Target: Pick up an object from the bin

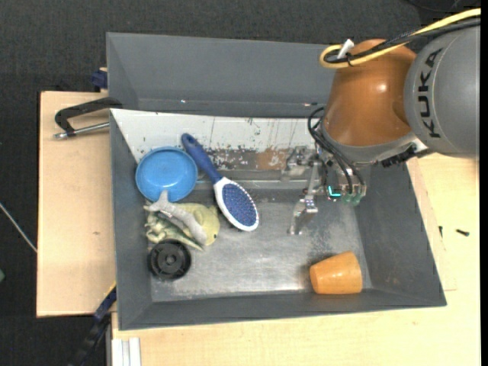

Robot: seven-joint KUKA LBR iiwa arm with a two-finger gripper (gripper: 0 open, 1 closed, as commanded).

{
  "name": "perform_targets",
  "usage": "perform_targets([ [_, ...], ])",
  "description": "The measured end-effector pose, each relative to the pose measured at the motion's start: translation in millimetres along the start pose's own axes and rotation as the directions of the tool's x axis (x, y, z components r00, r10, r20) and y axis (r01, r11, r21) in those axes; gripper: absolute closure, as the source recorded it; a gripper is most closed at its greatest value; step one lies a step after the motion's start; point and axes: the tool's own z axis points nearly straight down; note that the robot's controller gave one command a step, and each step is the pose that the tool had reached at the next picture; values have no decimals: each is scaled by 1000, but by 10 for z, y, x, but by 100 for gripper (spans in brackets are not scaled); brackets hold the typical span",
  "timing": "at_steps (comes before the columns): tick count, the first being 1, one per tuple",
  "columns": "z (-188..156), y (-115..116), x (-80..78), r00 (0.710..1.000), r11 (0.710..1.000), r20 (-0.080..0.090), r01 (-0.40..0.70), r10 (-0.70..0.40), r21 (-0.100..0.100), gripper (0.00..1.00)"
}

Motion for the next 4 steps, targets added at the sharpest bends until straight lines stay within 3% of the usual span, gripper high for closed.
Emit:
perform_targets([
  [1, 1148, 543, -282, 929, 929, 8, -370, 370, -3, 0],
  [2, 849, 753, -251, 792, 792, 10, -610, 610, -10, 0],
  [3, 864, 723, -74, 549, 549, 2, -836, 836, -5, 0],
  [4, 1128, 694, -94, 232, 232, 0, -973, 973, -9, 0],
])
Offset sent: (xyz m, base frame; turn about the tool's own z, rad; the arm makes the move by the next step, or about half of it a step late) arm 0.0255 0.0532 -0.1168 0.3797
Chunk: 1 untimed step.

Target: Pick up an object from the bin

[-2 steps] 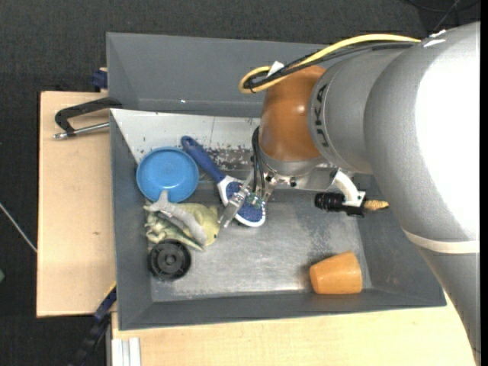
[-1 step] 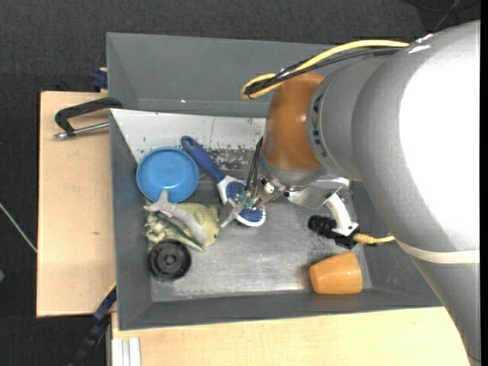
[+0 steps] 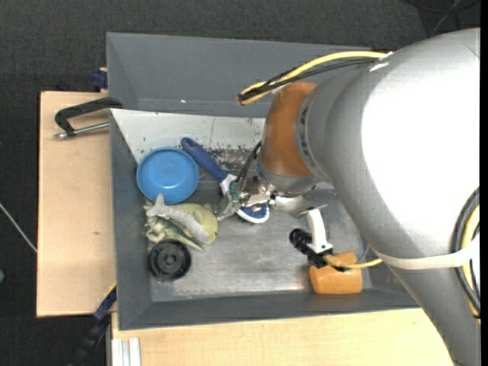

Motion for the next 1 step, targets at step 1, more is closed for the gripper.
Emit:
perform_targets([
  [1, -14, 6, 4, 1000, 1000, 1, 3, -3, 2, 0],
])
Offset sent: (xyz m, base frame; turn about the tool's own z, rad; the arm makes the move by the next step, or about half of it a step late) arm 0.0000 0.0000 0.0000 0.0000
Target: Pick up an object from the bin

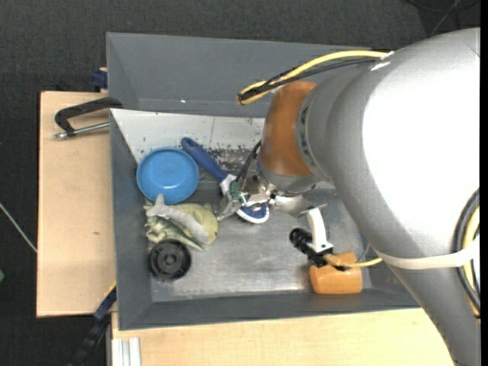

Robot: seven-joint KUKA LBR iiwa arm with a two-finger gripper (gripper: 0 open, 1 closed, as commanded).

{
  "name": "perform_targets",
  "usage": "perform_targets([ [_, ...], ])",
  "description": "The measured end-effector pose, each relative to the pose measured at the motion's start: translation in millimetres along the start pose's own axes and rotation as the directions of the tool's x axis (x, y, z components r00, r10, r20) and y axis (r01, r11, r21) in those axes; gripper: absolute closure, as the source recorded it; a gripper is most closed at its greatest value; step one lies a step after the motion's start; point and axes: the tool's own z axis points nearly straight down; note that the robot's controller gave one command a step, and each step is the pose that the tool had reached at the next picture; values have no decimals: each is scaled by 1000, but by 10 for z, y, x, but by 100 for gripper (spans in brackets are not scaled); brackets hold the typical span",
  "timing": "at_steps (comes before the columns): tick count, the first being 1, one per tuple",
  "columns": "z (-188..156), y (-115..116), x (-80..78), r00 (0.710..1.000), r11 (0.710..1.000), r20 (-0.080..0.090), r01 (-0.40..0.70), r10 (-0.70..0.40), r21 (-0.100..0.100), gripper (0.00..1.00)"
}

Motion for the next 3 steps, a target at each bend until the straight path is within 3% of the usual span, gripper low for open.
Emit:
perform_targets([
  [1, -7, 0, -6, 1000, 1000, 2, 2, -2, 1, 100],
  [2, -109, -14, -3, 1000, 1000, 0, 6, -6, 6, 100],
  [3, -881, 4, -1, 1000, 1000, 1, 8, -8, -7, 100],
])
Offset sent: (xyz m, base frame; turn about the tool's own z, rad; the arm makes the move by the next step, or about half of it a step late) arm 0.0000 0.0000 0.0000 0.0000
